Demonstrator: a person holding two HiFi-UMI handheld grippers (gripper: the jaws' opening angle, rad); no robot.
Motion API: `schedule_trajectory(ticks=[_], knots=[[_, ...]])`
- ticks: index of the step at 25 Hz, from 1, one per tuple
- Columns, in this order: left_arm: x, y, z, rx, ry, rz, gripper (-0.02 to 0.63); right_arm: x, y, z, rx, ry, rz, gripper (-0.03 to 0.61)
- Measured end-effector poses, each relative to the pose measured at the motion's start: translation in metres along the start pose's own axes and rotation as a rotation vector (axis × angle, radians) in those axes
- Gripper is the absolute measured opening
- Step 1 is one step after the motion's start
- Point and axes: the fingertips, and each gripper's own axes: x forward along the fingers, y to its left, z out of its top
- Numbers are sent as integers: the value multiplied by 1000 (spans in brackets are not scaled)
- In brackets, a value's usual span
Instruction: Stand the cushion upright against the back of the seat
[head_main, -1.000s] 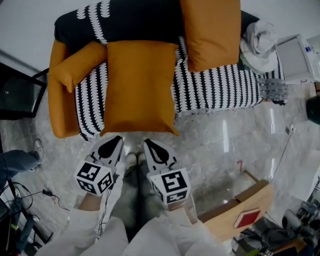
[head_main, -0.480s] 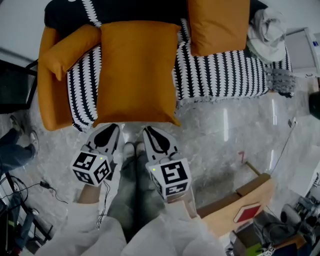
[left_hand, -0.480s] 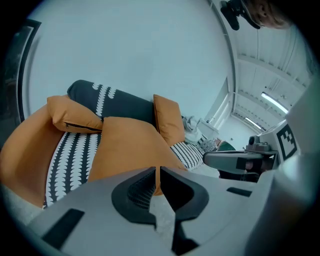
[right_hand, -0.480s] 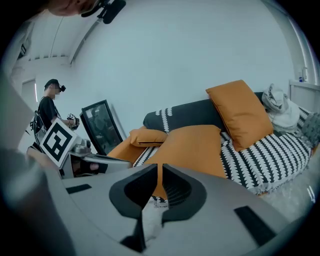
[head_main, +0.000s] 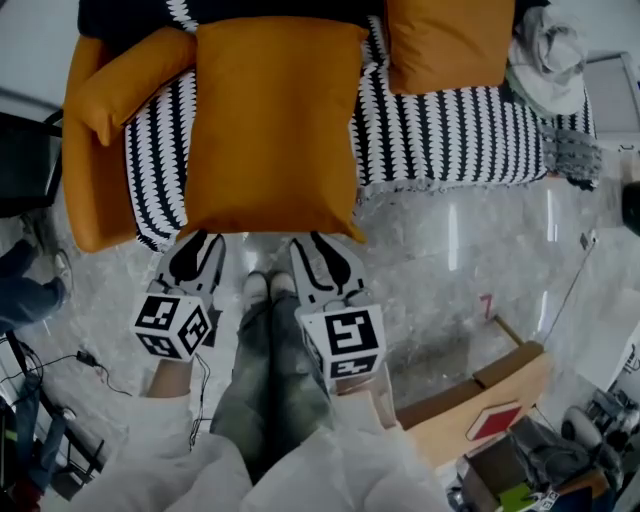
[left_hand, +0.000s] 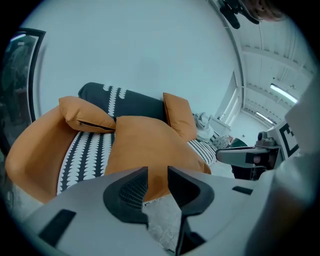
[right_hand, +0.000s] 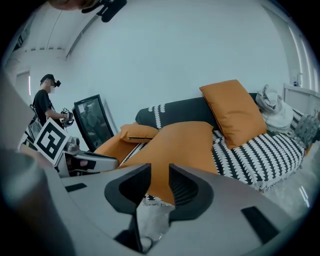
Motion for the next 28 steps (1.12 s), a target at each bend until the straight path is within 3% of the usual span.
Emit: schedule_trajectory(ticks=[9,15,28], knots=[[7,24,-15,13,23,89,216,3,-20,-21,-17,4,-45,150],[3,41,-26,29,45,159,254,0,-32,-34,-36,41,-80,184],[15,54,-40,24,89,197,261,-3,-81,-50,-59,72,-218,216]])
